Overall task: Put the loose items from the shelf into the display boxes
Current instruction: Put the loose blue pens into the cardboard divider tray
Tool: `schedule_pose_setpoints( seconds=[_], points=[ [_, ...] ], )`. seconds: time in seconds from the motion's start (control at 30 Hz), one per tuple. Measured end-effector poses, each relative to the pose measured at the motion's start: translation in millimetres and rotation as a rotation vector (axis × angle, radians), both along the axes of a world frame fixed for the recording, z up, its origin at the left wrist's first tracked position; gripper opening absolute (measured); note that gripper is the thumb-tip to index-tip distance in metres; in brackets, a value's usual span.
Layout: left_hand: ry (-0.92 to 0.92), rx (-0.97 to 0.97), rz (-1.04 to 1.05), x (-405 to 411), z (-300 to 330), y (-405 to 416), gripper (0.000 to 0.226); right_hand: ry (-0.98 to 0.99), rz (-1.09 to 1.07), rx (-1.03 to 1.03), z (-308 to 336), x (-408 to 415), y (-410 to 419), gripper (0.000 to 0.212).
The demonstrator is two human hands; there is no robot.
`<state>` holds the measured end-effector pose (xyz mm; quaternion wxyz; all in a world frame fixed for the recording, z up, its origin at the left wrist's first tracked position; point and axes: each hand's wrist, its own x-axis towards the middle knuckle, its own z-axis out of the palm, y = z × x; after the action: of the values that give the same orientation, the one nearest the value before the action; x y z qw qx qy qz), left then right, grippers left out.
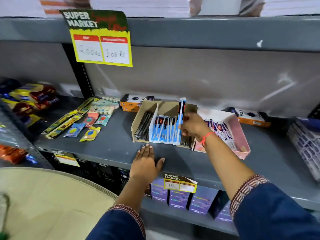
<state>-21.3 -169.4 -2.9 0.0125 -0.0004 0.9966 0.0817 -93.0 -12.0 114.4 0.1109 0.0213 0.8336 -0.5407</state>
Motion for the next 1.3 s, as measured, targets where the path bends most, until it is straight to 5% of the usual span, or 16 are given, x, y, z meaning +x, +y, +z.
schedule_pose_setpoints(
  seconds=[0.27,0.37,0.7,0.9,1.03,1.17,1.3],
  points=[
    [0.117,0.128,0.023,-5.5,-10.0,-1.9,0.088,0.101,0.123,0.517,2.7,-44.3,-57.7,0.035],
    [0.159,0.182,0.043,-7.9,-15.6,-3.0,0.068,0.094,0.200,0.727,-1.0,-52.7,-67.1,0.018],
    [0.177,0.195,0.003,-6.9,-15.8,-5.0,0.060,-0.083,0.168,0.671,-23.8,-69.9,-71.7,0.036],
    [0.149,0.192,-0.002,-5.8,-12.4,-5.5,0.060,0.064,0.196,0.949,-25.7,-73.5,-72.0,0.029],
    [0.158,0.178,-0.004,-6.1,-12.9,-5.5,0.060,0.089,0.398,1.063,-9.9,-67.0,-70.1,0.013],
    [0.161,0.158,-0.005,-5.8,-11.1,-5.1,0.060,-0.055,0.633,1.201,-19.1,-42.6,-73.6,0.046],
    [0.148,0.128,-0.016,-6.5,-13.5,-4.3,0.061,0.042,0.533,1.256,-48.2,-33.3,-75.6,0.073]
  ],
)
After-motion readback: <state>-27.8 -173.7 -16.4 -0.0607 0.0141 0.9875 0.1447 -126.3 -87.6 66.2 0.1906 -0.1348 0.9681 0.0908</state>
